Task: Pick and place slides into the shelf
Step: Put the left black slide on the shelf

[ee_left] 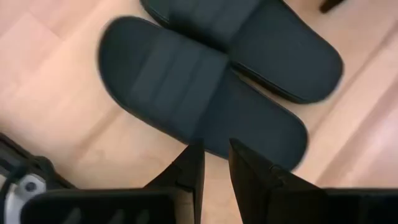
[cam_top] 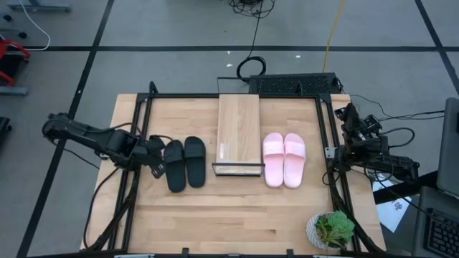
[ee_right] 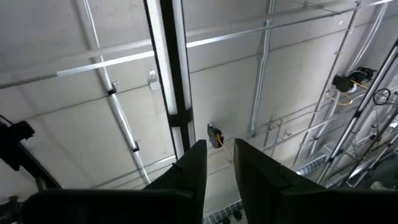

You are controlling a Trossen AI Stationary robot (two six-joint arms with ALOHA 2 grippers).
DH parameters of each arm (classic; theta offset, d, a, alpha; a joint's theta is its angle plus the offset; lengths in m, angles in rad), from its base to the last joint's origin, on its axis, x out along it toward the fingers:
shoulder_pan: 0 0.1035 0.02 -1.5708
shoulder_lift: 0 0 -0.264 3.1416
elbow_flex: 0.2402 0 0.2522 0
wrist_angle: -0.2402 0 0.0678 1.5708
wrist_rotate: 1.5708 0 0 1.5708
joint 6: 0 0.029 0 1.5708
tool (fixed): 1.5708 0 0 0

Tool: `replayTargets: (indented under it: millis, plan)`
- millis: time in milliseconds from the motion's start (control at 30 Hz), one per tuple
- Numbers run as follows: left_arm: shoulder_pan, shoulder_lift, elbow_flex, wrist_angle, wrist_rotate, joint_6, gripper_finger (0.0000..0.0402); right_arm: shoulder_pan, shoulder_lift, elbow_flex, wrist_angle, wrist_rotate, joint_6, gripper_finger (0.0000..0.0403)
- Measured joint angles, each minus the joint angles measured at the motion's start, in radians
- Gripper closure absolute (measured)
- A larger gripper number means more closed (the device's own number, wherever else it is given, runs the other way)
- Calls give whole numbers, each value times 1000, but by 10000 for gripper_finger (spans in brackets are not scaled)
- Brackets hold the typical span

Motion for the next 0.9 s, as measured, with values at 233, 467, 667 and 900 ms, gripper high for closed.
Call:
replayTargets:
  millis: [233, 467, 667, 900]
  plan:
    - [39, 20, -2, 8, -7, 112, 332, 0, 0, 0, -27, 10, 21, 330]
    - [33, 85, -3, 8, 6, 163, 326, 0, 0, 0, -53, 11, 38, 330]
    - [27, 133, -3, 8, 27, 168, 284, 0, 0, 0, -51, 11, 36, 330]
    - [46, 139, -3, 11, 21, 156, 213, 0, 0, 0, -50, 10, 36, 330]
